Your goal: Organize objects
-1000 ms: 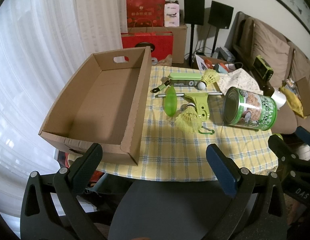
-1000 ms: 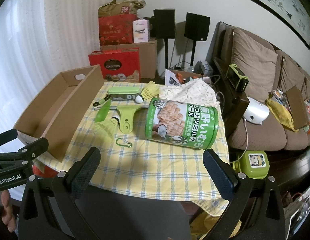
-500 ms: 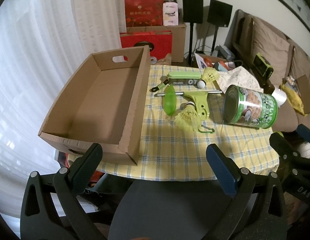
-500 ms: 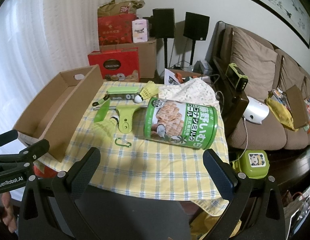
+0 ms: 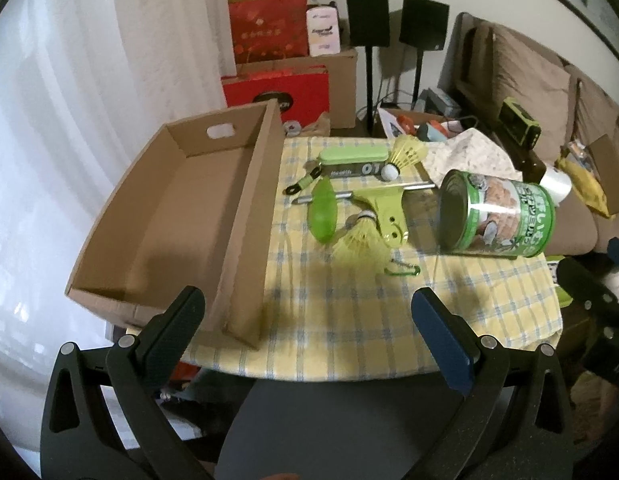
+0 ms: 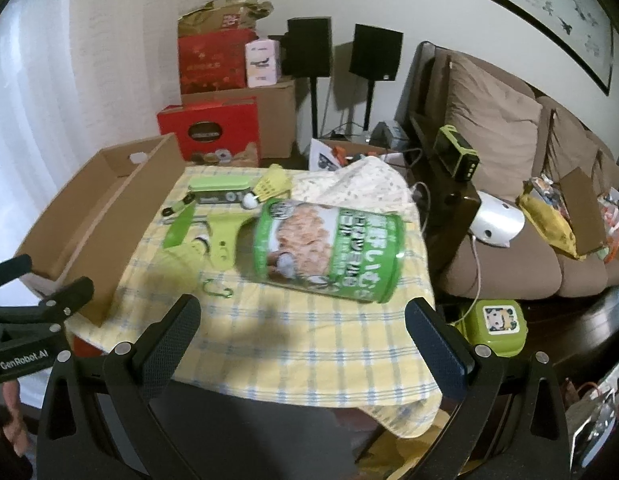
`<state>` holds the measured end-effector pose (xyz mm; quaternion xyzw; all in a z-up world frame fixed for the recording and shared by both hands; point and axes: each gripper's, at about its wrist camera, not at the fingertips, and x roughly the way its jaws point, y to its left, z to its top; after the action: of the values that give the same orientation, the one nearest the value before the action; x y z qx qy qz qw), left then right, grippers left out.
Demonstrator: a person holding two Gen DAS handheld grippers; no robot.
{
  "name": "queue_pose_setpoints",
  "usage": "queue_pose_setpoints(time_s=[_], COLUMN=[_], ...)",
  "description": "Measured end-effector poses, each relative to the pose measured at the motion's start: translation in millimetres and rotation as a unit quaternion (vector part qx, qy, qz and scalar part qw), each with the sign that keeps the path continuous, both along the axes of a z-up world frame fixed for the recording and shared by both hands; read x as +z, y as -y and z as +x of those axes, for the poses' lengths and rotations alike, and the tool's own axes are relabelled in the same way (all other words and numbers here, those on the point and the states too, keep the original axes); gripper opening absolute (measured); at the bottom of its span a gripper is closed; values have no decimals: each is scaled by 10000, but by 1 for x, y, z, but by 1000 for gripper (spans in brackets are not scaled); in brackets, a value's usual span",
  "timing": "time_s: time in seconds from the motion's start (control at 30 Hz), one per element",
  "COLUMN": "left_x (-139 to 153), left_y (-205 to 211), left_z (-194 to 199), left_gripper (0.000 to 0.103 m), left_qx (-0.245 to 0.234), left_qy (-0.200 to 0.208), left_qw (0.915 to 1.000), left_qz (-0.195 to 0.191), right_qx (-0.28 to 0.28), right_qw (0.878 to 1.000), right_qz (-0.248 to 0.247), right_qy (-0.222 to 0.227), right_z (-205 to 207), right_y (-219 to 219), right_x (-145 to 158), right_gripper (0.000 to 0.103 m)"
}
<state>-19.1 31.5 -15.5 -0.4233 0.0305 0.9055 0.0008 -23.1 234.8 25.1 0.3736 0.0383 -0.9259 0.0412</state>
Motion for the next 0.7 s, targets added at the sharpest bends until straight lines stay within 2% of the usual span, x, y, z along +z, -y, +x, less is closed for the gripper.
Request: queue_pose_setpoints(time_s=[0.1,0.2,0.33,0.43,0.57,0.63,0.7], left_x=[2,2,-4,-11,-25,-33,-38], left_y=[-4,-12,-17,-21,-36,-44,-52], left_z=[-7,-14,-23,-32,-50,-61,-70], left_gripper=[103,103,103,103,103,103,103], left_qx=[-1,4,-20,-67,-295,-564,-729], left_qy=[-57,-191,-208,-110,205,464,485], left_qw=[10000,9997,9995,9998,9989,9972,9962], left_qz=[20,-182,-218,-137,-285,-145,-15], right_qx=[-151,-355,-552,-642,-733,-709,-680], right_qw=[9999,9994,9984,9978,9966,9964,9961], right_qz=[62,44,60,-49,-255,-387,-483], right_qy=[-36,-30,50,152,263,277,296], right_z=[-4,-10,-21,-28,-37,-41,-45], right_y=[-16,-35,-62,-81,-104,-112,-116], right_x=[1,0,-7,-16,-28,-31,-33], right_gripper=[103,103,103,103,102,101,99])
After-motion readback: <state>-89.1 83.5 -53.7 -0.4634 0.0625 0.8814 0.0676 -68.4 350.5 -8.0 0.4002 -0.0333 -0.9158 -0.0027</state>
